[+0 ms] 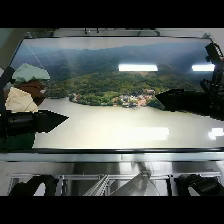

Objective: Fold the shirts.

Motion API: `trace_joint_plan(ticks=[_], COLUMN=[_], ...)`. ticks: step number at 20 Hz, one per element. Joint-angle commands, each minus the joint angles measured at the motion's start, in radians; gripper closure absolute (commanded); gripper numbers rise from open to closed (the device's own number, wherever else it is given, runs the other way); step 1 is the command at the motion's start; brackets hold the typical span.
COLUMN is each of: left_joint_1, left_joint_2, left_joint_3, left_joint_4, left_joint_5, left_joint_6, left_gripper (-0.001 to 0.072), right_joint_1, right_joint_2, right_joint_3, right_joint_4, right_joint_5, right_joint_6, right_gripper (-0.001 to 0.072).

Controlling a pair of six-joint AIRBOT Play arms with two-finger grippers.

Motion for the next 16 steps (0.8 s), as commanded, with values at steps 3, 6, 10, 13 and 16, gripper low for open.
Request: trace_joint_plan(ticks=[3,6,10,13,16], left_joint_1=[0.001,0.015,0.201,0.374,0.484], left_joint_2=[0.001,0.001,-0.140,-0.389,-0.716], left_joint_3=[-0.001,0.000,0.158,0.393,0.658], left_joint_4=[0.002,0.010,0.182,0.222,0.241], left_joint_5=[-0.004,-0.075,-0.125,-0.148,-0.210], left_joint_6=[0.002,0.002,0.003,0.074,0.100], left_gripper=[0.0695,0.0696,0.0547,-0.0006,-0.0005], right_joint_1=[0.001,0.001,0.001,0.001,0.001], right_joint_2=[0.000,0.000,0.000,0.000,0.000], right_joint_3=[0.000,0.000,0.000,-0.001,-0.001], right_joint_4=[0.001,0.000,0.000,0.000,0.001], right_joint_5=[0.000,0.000,0.000,0.000,0.000], right_joint_6=[0.001,0.000,0.001,0.000,0.000], right_gripper=[0.0694,0.0694,0.0694,0.0694,0.0694])
